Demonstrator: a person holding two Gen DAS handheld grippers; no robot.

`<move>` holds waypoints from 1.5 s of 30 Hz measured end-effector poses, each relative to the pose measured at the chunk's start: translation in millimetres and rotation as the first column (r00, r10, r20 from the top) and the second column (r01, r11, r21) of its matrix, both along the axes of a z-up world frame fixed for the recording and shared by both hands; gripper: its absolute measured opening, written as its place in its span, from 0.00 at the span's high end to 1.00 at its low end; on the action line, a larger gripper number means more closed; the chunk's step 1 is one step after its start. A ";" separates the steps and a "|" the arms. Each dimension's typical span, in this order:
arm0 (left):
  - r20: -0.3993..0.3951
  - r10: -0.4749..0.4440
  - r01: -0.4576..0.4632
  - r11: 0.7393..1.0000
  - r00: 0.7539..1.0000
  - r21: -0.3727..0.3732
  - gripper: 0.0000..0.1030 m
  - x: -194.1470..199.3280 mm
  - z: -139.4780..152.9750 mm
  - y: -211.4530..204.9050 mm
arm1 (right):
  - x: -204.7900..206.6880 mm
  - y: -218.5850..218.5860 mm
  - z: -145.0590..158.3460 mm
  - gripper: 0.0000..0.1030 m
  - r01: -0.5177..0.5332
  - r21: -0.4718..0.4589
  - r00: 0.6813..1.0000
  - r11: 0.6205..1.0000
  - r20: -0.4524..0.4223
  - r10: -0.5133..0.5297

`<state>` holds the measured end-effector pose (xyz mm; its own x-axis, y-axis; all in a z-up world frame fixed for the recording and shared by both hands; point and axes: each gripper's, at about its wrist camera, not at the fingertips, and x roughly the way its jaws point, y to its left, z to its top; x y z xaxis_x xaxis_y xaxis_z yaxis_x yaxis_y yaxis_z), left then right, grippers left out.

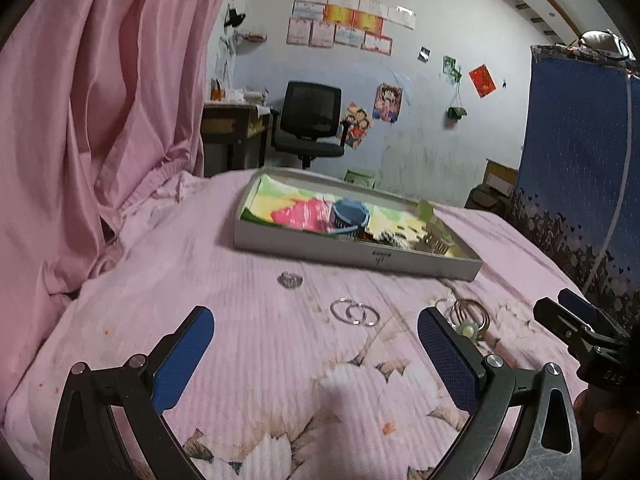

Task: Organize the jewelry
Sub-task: 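Move both tools back toward the remaining items on the bedspread, then grasp the brown cord necklace with the right tool while the left tool grasps a silver ring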

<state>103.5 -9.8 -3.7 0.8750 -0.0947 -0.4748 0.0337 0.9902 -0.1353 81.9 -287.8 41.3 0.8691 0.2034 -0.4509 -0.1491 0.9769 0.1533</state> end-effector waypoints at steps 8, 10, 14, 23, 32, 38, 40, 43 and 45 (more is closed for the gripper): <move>-0.036 -0.023 0.022 0.999 0.999 -0.030 0.01 5.8 -8.3 2.4 | 11.8 0.5 -17.6 0.06 -0.010 -0.001 0.992 1.000 -0.124 0.009; -0.046 -0.036 0.034 0.999 0.998 -0.032 0.01 8.1 -10.1 0.9 | 14.4 1.5 -20.1 0.15 -0.021 0.007 0.989 1.000 -0.145 0.022; -0.087 -0.076 0.073 0.997 0.993 -0.034 0.11 17.5 -15.1 -2.9 | 20.1 5.0 -26.5 0.35 -0.049 0.020 0.982 0.999 -0.181 0.052; -0.172 -0.169 0.158 0.985 0.971 -0.077 0.34 42.3 -23.1 -8.4 | 39.9 25.6 -38.1 0.61 -0.184 0.014 0.950 0.983 -0.256 0.181; -0.251 -0.201 0.183 0.979 0.947 -0.092 0.39 74.1 -29.0 -12.6 | 63.6 43.0 -46.8 0.70 -0.252 -0.043 0.923 0.967 -0.311 0.226; -0.288 -0.212 0.206 0.977 0.934 -0.053 0.44 87.7 -33.0 -21.9 | 62.8 41.5 -49.4 0.77 -0.236 -0.037 0.924 0.971 -0.317 0.212; -0.292 -0.214 0.213 0.976 0.932 -0.038 0.47 89.3 -33.4 -24.7 | 59.9 39.2 -49.5 0.78 -0.228 -0.031 0.926 0.973 -0.315 0.207; -0.299 -0.217 0.223 0.975 0.929 -0.015 0.60 91.4 -34.2 -28.5 | 56.5 35.3 -48.7 0.79 -0.217 -0.019 0.930 0.976 -0.307 0.201; -0.303 -0.216 0.223 0.975 0.928 -0.013 0.68 92.5 -35.4 -29.1 | 53.6 32.9 -47.5 0.79 -0.208 -0.012 0.935 0.978 -0.298 0.195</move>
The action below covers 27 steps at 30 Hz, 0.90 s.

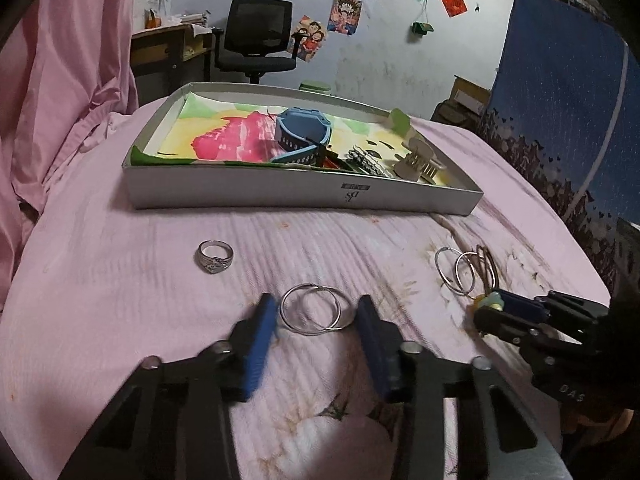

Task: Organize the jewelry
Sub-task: 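Grasp the brown cord necklace with the right tool while the left tool grasps a silver ring, then carry the necklace and silver ring over the tray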

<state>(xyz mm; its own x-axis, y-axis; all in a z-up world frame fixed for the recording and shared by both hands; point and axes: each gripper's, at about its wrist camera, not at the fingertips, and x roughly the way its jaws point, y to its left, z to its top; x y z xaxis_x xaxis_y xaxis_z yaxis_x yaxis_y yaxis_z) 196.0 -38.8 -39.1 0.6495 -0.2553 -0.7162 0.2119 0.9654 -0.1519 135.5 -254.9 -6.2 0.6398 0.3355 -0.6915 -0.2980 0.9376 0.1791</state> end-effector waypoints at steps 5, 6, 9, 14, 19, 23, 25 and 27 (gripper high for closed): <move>0.013 -0.009 0.009 1.000 1.000 -0.029 0.72 -2.9 -1.2 4.2 | -4.6 -8.9 6.0 0.79 0.022 0.034 0.999 0.999 0.032 -0.023; 0.016 -0.012 0.013 0.999 1.000 -0.033 0.72 -4.0 -1.4 4.3 | -3.5 -12.9 6.3 0.79 0.024 0.044 0.999 0.999 0.038 -0.026; 0.032 -0.023 0.025 0.999 0.999 -0.047 0.72 -8.3 -1.1 4.5 | -4.4 -17.9 11.2 0.79 0.030 0.072 0.997 0.997 0.067 -0.035; 0.082 -0.029 0.034 0.997 0.996 -0.062 0.72 -17.9 2.4 3.1 | -6.1 -20.2 18.4 0.79 0.030 0.096 0.992 0.995 0.120 -0.042; 0.156 -0.022 0.030 0.998 0.987 -0.049 0.72 -29.8 9.8 1.1 | -13.5 -13.8 30.0 0.79 0.016 0.082 0.977 0.997 0.209 -0.033; 0.208 -0.013 0.020 0.999 0.978 -0.029 0.72 -37.1 17.4 -0.2 | -19.2 -7.7 39.5 0.79 0.002 0.078 0.962 0.997 0.272 -0.023; 0.237 -0.005 0.011 1.000 0.971 -0.022 0.72 -41.6 22.0 -0.7 | -20.8 -6.1 42.0 0.79 -0.001 0.081 0.956 0.997 0.293 -0.022; 0.255 0.000 0.005 1.000 0.967 -0.020 0.72 -43.9 25.8 -0.1 | -21.3 -6.7 44.9 0.79 0.000 0.092 0.950 0.996 0.310 -0.029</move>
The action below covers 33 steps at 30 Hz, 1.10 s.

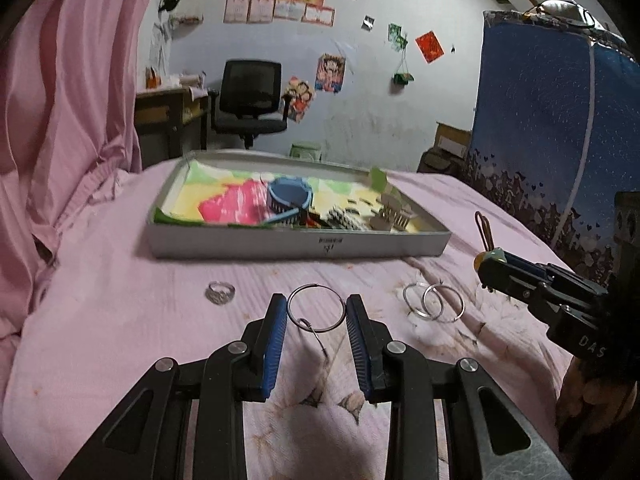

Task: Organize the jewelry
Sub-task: 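Carry the necklace and silver ring over the tray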

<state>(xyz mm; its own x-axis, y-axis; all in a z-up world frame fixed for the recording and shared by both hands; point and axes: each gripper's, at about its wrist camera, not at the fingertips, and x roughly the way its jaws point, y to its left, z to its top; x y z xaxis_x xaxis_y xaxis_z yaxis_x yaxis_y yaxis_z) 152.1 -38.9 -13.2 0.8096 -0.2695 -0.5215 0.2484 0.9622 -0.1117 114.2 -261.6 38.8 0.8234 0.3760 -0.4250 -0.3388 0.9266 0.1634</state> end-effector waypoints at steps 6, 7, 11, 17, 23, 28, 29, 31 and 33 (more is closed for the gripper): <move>0.056 0.018 -0.019 1.000 0.998 0.008 0.72 -4.5 15.0 -3.8 | -0.4 -2.5 7.9 0.79 0.012 0.028 0.999 1.000 0.049 -0.014; 0.066 0.019 -0.020 1.000 0.998 0.009 0.72 -4.0 18.2 -4.9 | 0.2 -1.8 9.3 0.79 0.014 0.029 0.998 0.999 0.057 -0.015; 0.130 0.041 -0.043 0.999 0.991 0.015 0.72 -3.2 36.2 -10.7 | 4.2 0.0 20.7 0.79 0.031 0.024 0.993 0.999 0.116 -0.034; 0.233 0.116 -0.122 0.992 0.966 0.012 0.72 4.8 58.4 -14.5 | 21.6 4.7 45.3 0.79 0.057 0.037 0.974 0.998 0.215 -0.064; 0.299 0.166 -0.179 0.984 0.940 0.017 0.72 29.6 71.5 -13.2 | 49.9 18.6 61.9 0.79 0.058 0.032 0.956 0.998 0.286 -0.064; 0.328 0.187 -0.209 0.977 0.926 0.032 0.72 56.9 72.0 -13.3 | 78.5 23.7 56.5 0.79 0.058 0.040 0.961 0.997 0.268 -0.067; 0.334 0.190 -0.215 0.976 0.923 0.037 0.72 61.0 70.9 -14.7 | 82.9 24.7 55.2 0.79 0.059 0.038 0.962 0.998 0.264 -0.067; 0.341 0.194 -0.223 0.974 0.920 0.047 0.72 69.6 68.3 -17.3 | 95.9 26.9 51.7 0.79 0.067 0.026 0.965 0.997 0.254 -0.071; 0.332 0.197 -0.228 0.972 0.923 0.057 0.72 79.7 64.6 -20.0 | 112.7 27.9 48.8 0.79 0.067 0.023 0.971 0.997 0.229 -0.071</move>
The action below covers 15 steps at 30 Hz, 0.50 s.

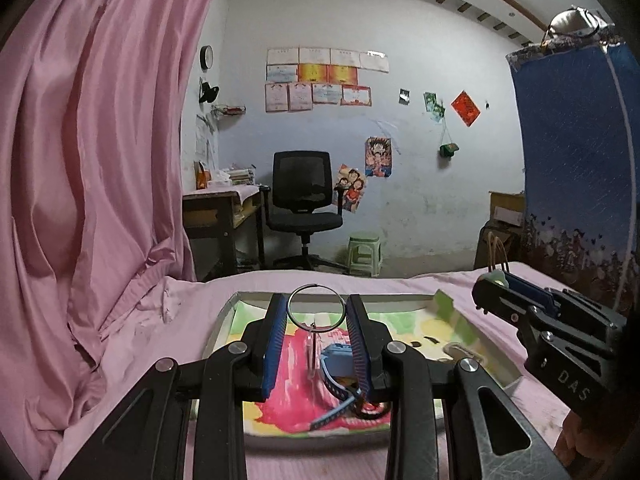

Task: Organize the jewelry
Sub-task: 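Carry the necklace and silver ring over the tray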

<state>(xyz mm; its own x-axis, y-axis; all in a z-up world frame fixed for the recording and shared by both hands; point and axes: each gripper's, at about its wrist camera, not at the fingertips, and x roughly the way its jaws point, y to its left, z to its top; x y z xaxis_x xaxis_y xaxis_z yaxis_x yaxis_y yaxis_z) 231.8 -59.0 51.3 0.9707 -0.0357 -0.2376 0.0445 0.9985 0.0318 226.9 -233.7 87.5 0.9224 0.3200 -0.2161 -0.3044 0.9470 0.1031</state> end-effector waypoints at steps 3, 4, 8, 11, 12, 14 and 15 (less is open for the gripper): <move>-0.041 0.004 -0.004 1.000 0.999 0.004 0.72 19.1 -6.9 -0.8 | 22.2 0.1 -10.1 0.79 -0.002 0.005 0.999 1.000 -0.046 0.002; -0.067 0.006 -0.006 1.000 0.998 0.001 0.72 28.1 -9.2 0.4 | 28.1 0.9 -13.0 0.79 -0.004 0.005 0.998 1.000 -0.062 0.005; -0.150 0.028 -0.034 0.999 0.988 -0.032 0.72 56.1 -14.4 8.6 | 49.5 7.1 -30.1 0.79 -0.027 -0.014 0.991 1.000 -0.134 0.025; -0.219 0.049 -0.063 0.996 0.974 -0.057 0.72 74.8 -21.7 18.1 | 61.8 14.6 -43.2 0.79 -0.050 -0.030 0.980 0.998 -0.195 0.044; -0.241 0.060 -0.078 0.995 0.969 -0.062 0.72 80.2 -24.6 21.4 | 65.2 17.8 -48.5 0.79 -0.060 -0.036 0.975 0.998 -0.218 0.050; -0.273 0.067 -0.089 0.994 0.960 -0.070 0.72 86.3 -29.3 25.3 | 67.9 19.3 -53.7 0.79 -0.065 -0.038 0.969 0.997 -0.241 0.054; -0.291 0.070 -0.095 0.993 0.954 -0.074 0.72 89.0 -32.1 26.6 | 70.1 19.6 -57.0 0.79 -0.070 -0.032 0.963 0.997 -0.262 0.060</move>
